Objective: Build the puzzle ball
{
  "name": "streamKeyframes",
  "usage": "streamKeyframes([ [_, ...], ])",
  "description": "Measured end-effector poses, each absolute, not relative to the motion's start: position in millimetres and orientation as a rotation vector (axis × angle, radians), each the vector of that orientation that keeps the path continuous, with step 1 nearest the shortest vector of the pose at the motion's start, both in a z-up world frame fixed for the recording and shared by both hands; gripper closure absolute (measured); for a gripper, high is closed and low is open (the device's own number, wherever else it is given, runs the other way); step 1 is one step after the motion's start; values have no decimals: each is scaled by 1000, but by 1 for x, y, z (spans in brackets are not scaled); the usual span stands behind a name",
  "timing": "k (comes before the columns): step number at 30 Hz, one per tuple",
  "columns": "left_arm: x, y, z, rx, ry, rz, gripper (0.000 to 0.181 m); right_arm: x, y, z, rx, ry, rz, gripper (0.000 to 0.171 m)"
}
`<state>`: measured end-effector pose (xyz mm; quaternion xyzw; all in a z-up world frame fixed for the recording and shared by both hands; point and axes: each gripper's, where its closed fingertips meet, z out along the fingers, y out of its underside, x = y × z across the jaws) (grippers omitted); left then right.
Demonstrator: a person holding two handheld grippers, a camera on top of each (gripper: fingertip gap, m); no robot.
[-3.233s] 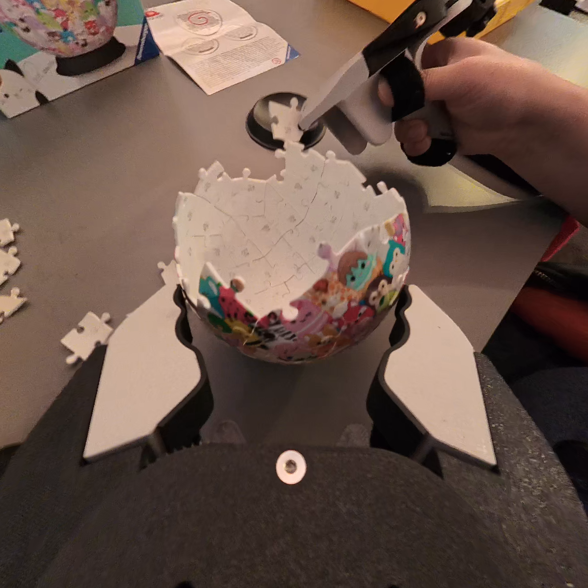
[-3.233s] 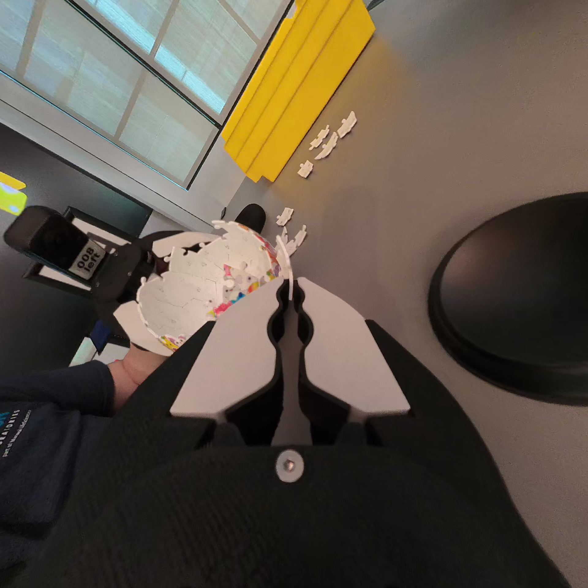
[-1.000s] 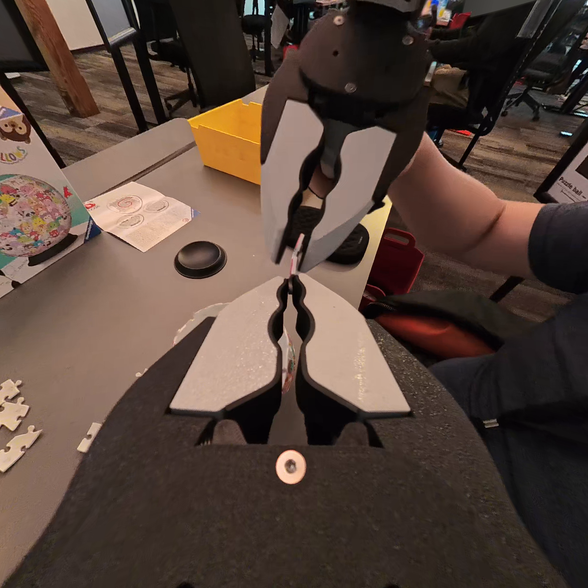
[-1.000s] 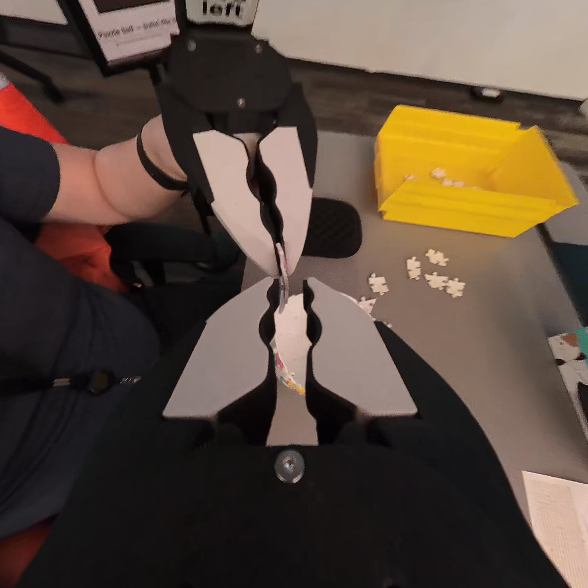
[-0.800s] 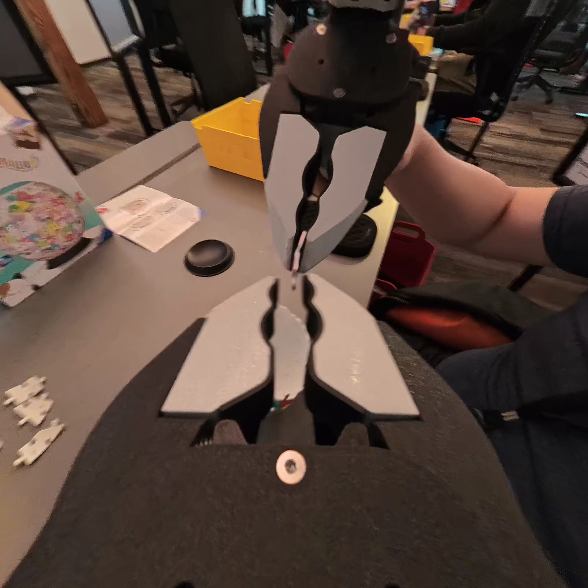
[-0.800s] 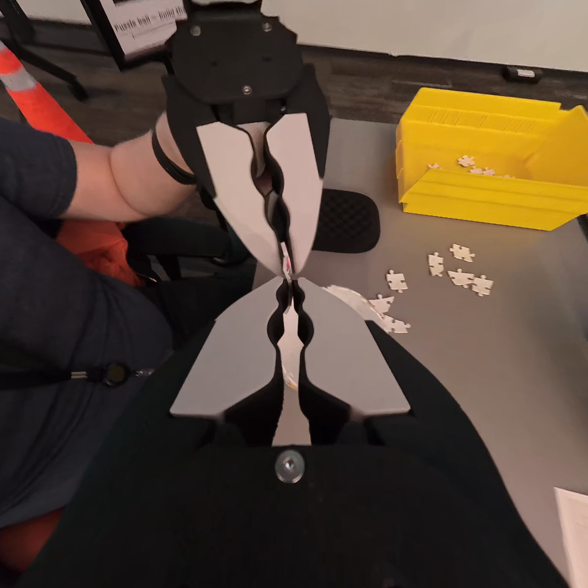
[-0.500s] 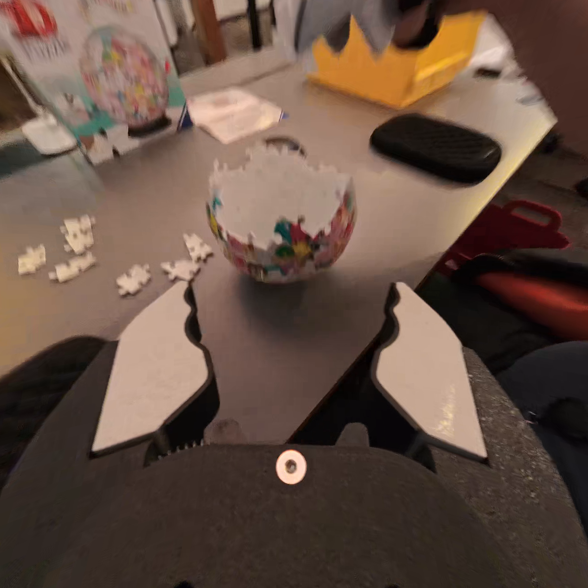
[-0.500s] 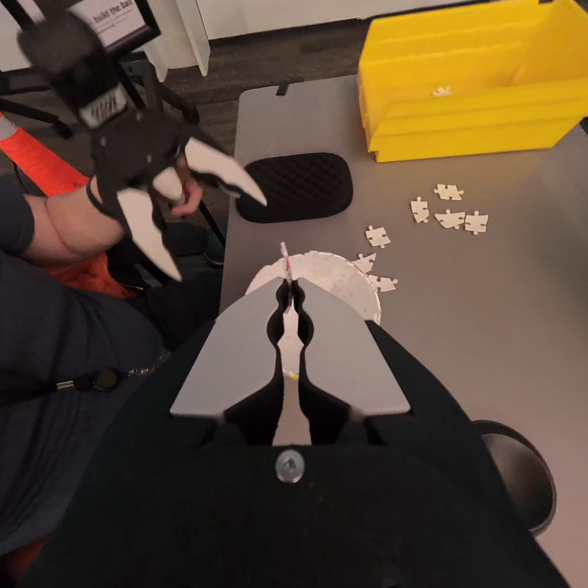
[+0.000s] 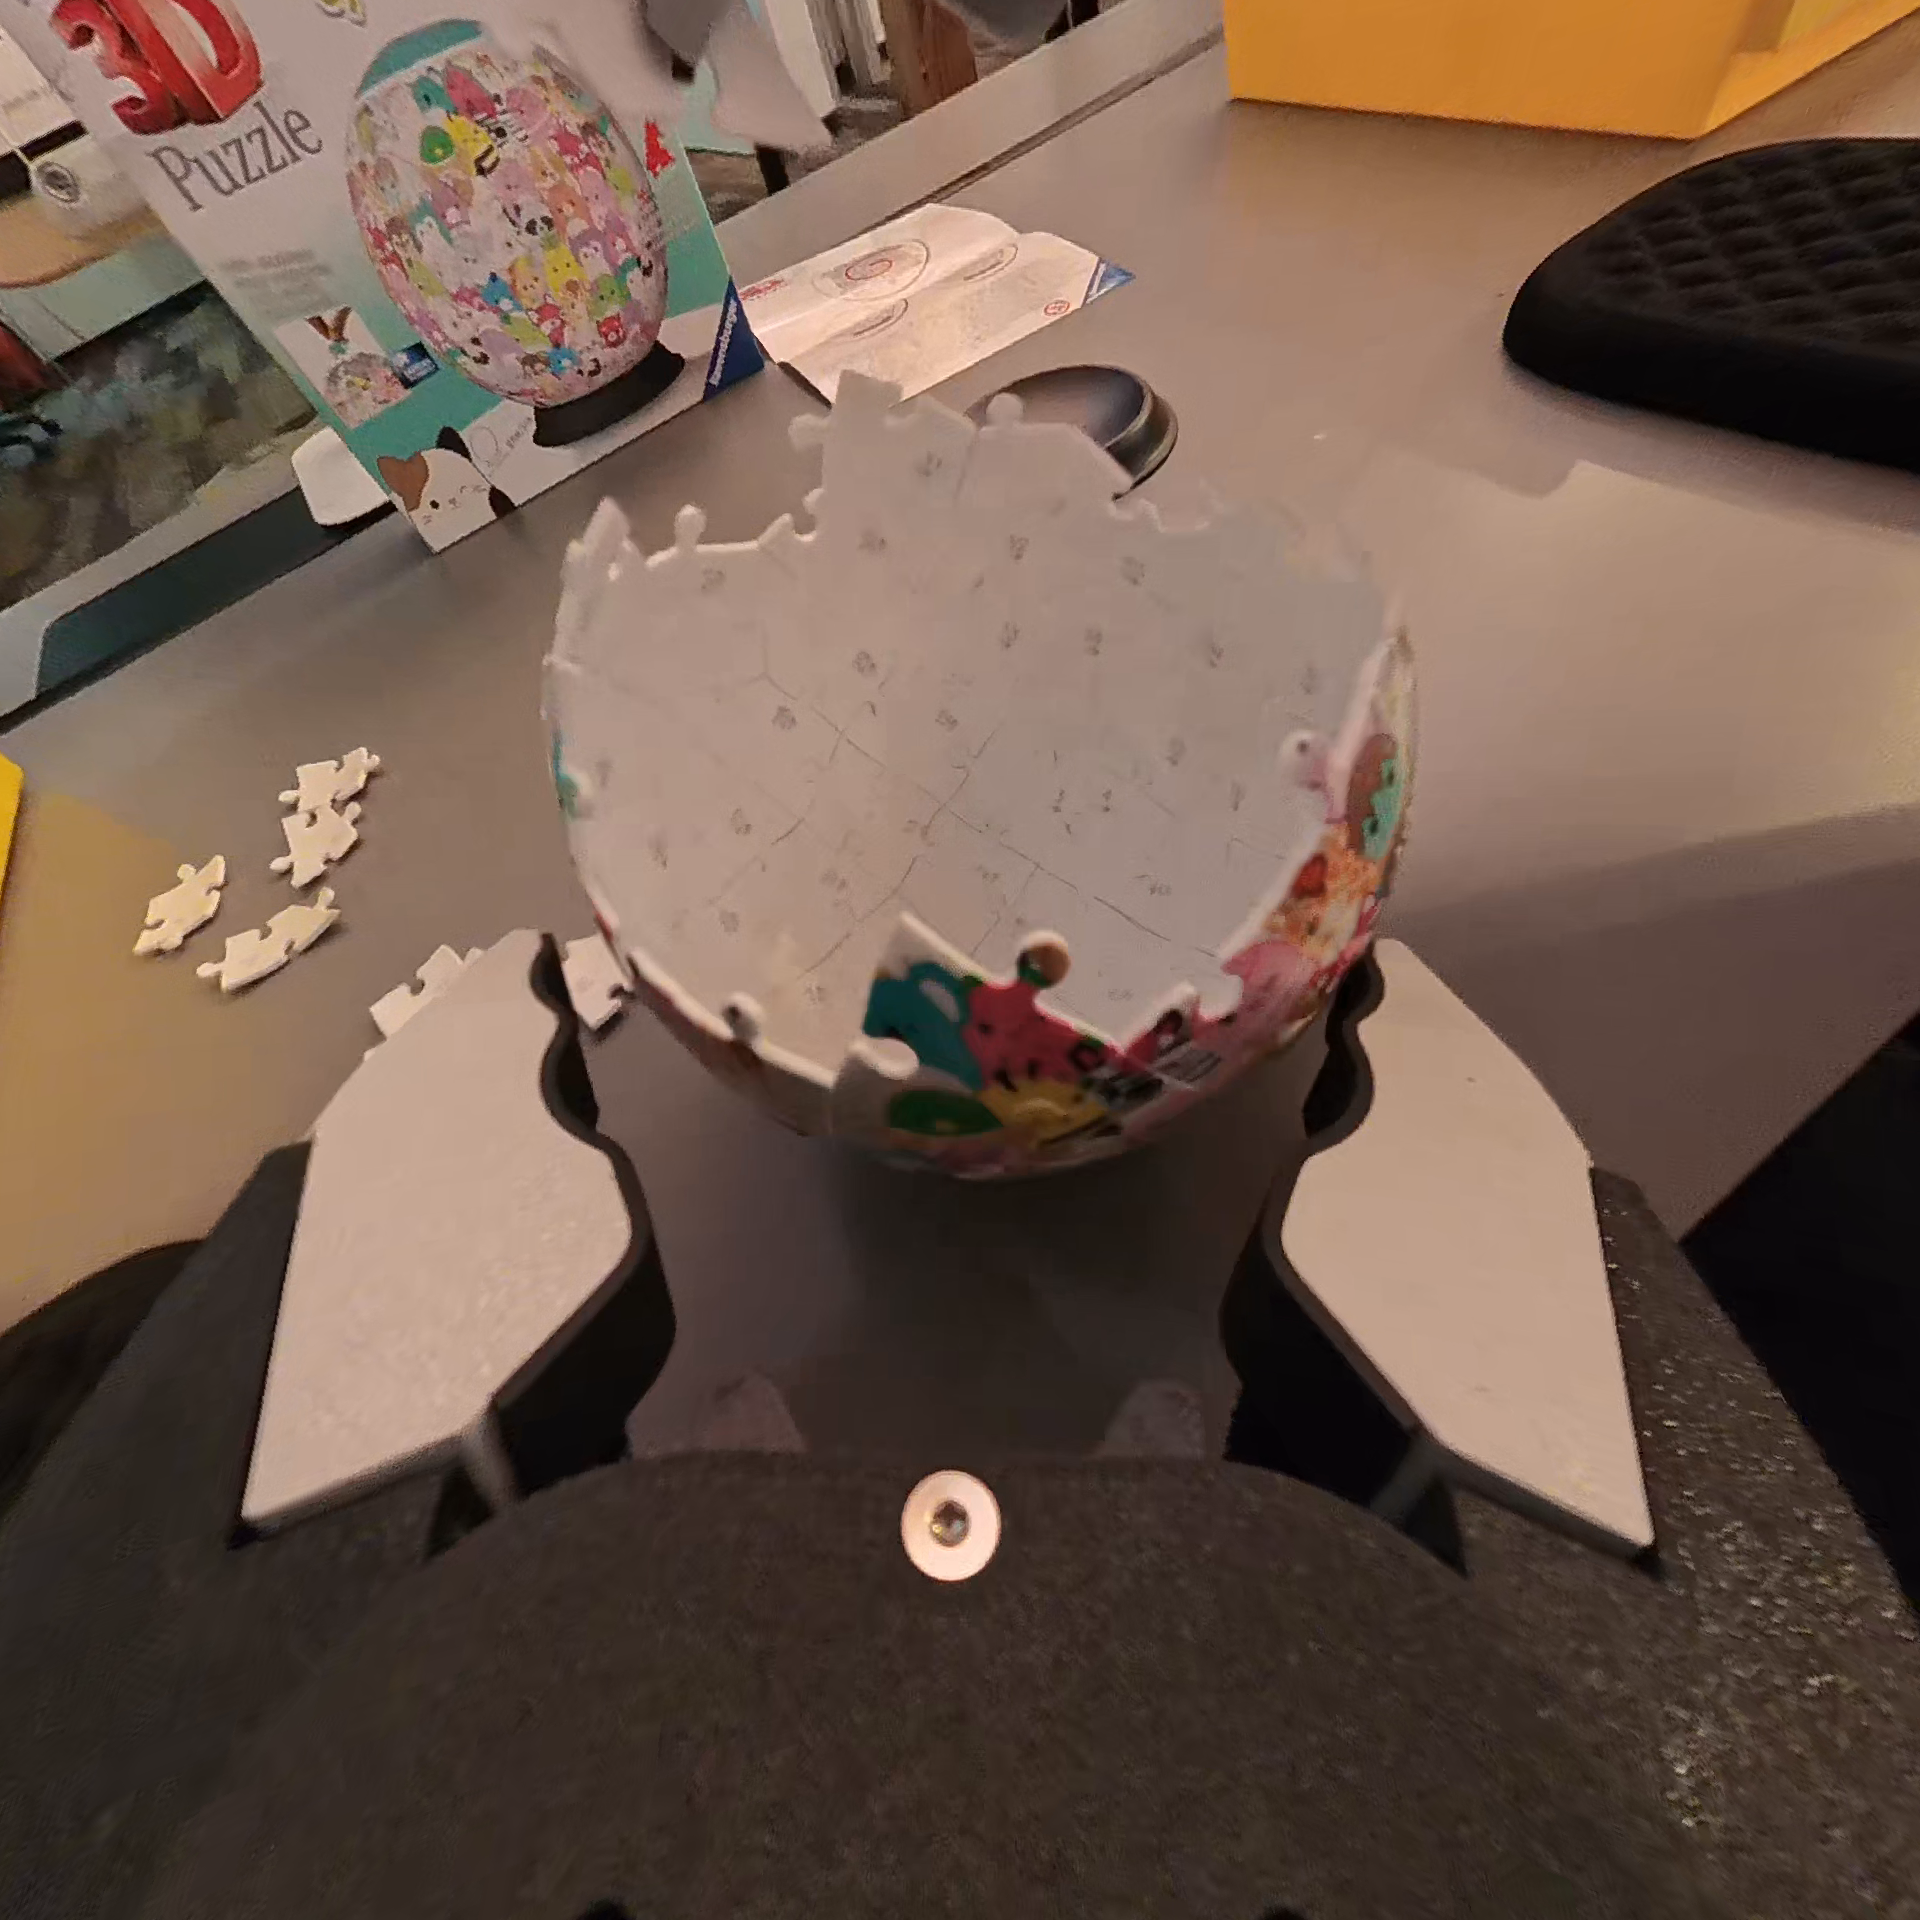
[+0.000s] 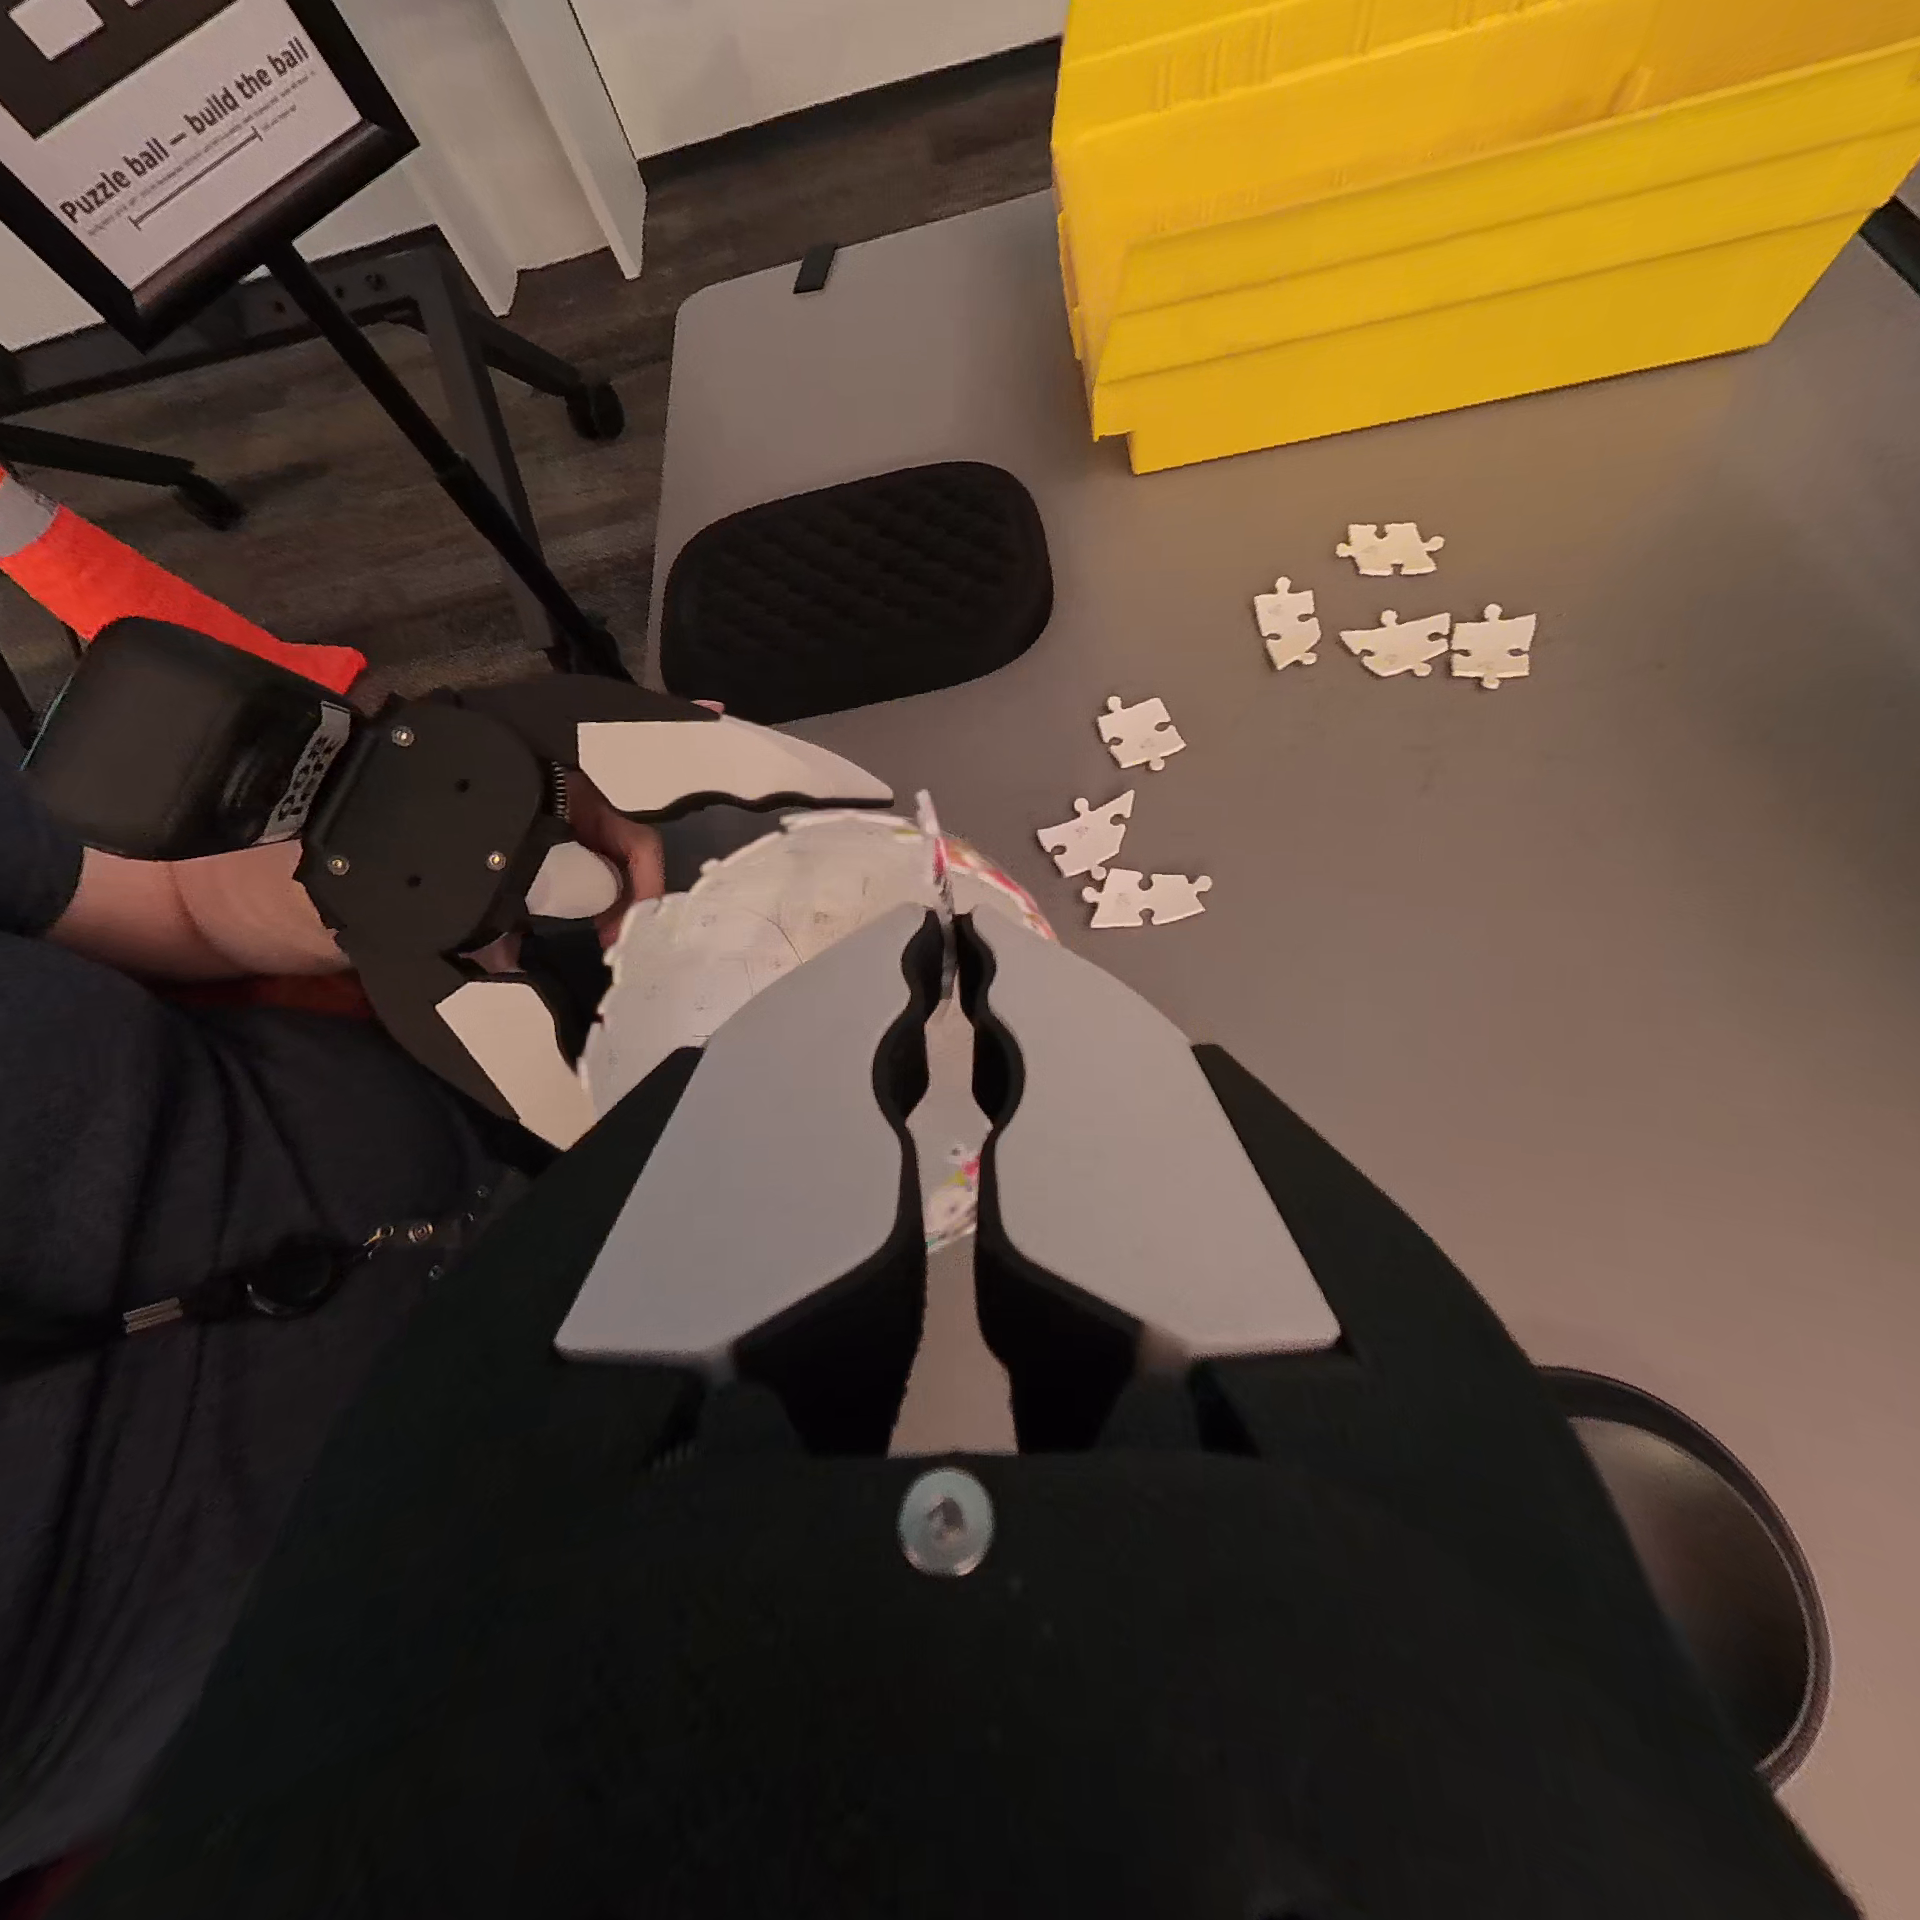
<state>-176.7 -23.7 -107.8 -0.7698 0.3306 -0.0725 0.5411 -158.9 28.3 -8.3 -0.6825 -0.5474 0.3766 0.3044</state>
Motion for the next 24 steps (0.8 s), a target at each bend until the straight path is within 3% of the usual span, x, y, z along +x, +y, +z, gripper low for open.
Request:
streamKeyframes([
  [7, -169, -16, -100, -1791, 930, -220, 55, -150, 44, -20, -1838, -1443, 1063, 168],
  [24, -159, 26, -92, -2261, 1223, -704, 55, -134, 97, -75, -1979, -1353, 1339, 168],
])
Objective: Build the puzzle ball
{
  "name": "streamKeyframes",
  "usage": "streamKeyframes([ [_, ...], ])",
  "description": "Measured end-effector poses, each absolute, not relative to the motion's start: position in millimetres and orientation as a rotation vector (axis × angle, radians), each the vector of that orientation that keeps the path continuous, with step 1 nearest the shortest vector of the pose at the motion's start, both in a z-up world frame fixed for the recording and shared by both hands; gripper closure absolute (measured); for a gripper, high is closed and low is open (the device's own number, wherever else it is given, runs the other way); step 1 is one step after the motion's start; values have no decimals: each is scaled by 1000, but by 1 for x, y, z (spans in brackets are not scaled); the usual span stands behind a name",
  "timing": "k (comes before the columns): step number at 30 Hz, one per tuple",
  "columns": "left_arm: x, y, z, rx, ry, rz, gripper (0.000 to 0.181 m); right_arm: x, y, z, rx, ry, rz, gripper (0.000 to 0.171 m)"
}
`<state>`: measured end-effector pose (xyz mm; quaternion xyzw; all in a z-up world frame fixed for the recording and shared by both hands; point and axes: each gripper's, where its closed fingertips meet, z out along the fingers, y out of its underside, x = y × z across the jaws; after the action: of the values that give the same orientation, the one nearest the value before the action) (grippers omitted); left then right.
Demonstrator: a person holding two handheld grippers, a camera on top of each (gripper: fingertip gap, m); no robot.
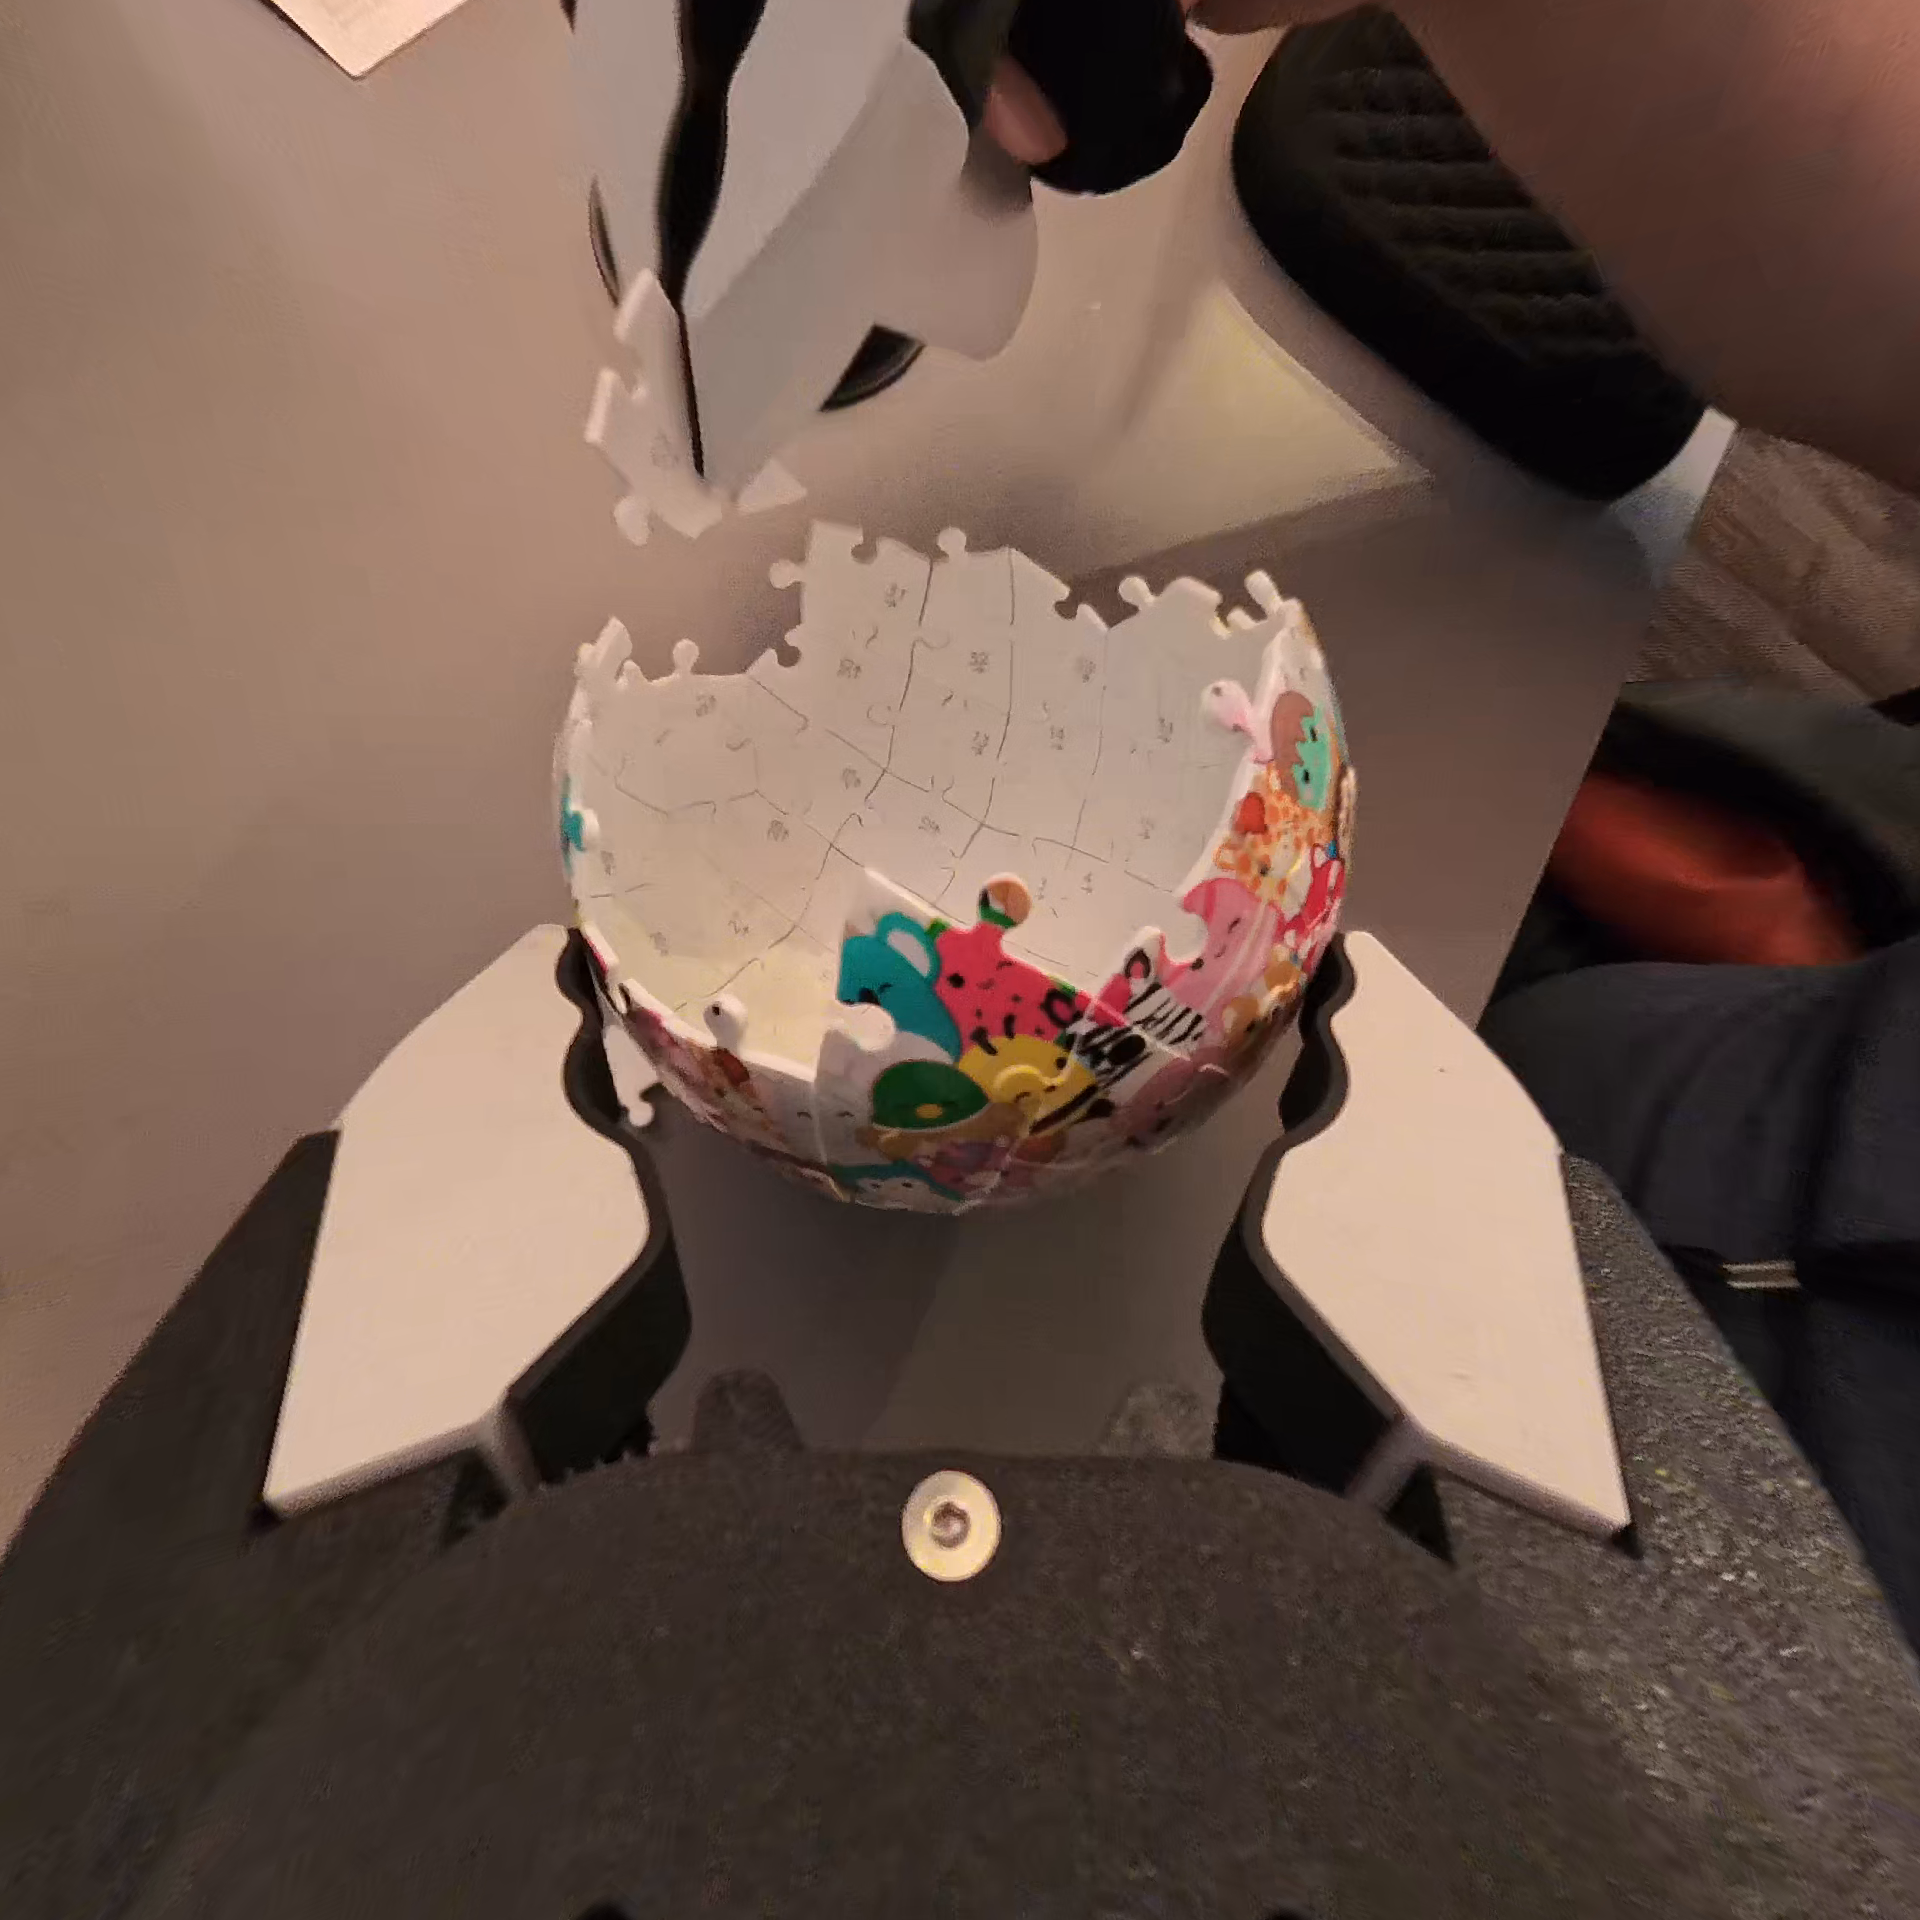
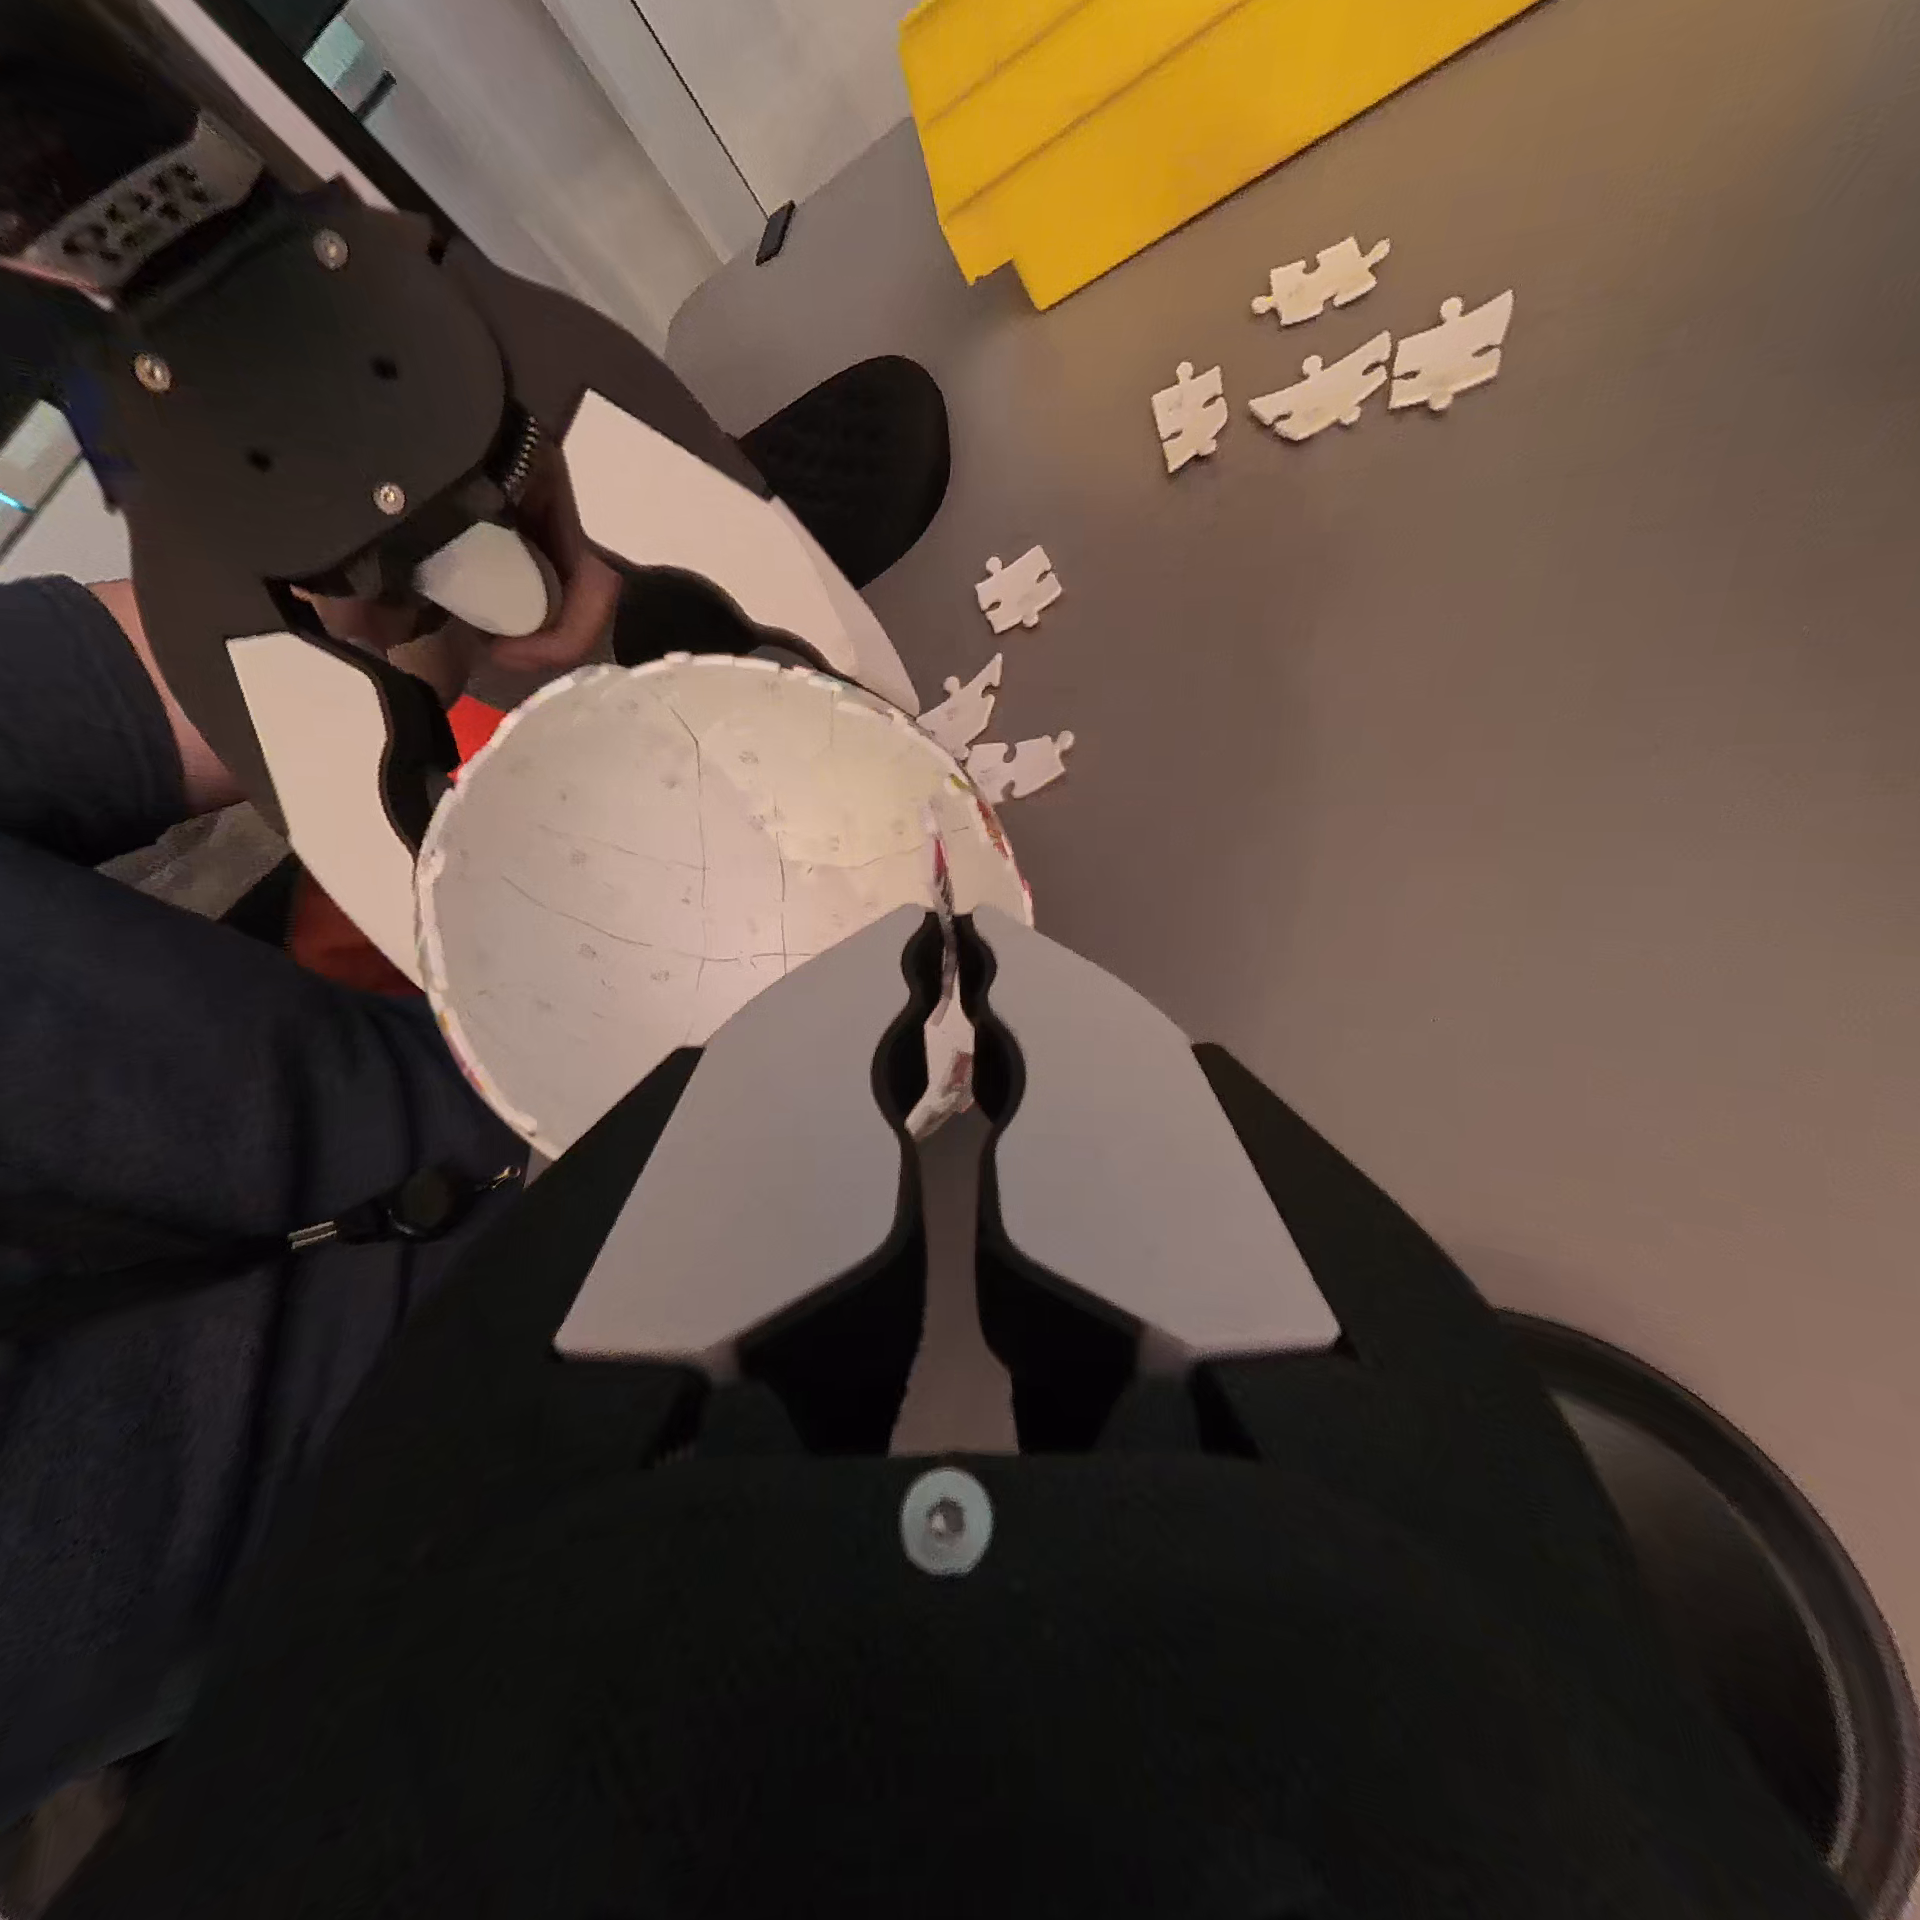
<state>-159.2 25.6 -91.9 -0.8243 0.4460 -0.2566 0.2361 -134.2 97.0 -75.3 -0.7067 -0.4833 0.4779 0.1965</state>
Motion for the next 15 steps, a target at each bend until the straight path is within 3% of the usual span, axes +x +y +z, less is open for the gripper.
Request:
streamKeyframes([
  [15, -159, 51, -89, -2482, 1179, -969, 55, -133, 115, -106, -2135, -1255, 1439, 168],
])
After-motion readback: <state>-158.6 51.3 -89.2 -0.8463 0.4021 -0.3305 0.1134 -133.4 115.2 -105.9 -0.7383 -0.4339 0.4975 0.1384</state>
